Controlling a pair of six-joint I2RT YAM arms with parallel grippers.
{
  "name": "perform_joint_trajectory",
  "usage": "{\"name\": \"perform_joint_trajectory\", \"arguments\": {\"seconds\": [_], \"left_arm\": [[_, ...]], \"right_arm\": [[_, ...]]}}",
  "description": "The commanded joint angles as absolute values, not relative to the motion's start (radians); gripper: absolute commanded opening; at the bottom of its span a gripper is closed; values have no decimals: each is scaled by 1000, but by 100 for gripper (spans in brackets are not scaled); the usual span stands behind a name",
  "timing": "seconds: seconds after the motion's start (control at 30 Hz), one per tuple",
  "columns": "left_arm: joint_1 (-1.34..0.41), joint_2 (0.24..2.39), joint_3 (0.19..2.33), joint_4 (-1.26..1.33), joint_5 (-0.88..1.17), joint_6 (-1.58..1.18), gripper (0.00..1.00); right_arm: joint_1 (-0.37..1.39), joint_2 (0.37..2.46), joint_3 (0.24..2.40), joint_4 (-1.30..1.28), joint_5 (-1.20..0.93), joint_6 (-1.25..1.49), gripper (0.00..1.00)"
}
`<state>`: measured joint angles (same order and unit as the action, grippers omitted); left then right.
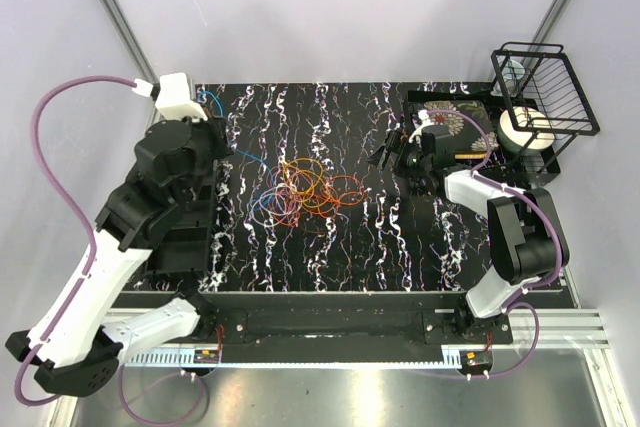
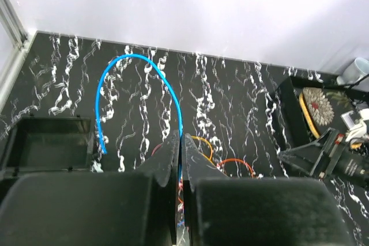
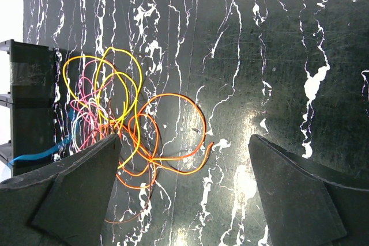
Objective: Untangle the cables
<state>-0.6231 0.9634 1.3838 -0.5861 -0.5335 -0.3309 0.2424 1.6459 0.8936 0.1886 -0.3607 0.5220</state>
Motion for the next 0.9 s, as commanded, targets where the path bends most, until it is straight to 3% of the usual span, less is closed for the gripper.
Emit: {"name": "perform_joint_trajectory", "arguments": {"seconds": [0.0, 0.17, 0.5, 0.87], "left_arm": [[-620, 988, 1488, -535, -563, -235, 0], [-565, 1083, 1591, -581, -568, -167, 0], [-287, 1189, 1853, -623, -471, -146, 0], [-43, 1250, 1856, -611, -405, -206, 0]], "right_arm": [[247, 1652, 936, 198, -380, 532, 98], [249, 1654, 939, 193, -380, 531, 98], [249, 1667, 948, 183, -383, 529, 98], [248, 1703, 963, 173, -403, 534, 98]]}}
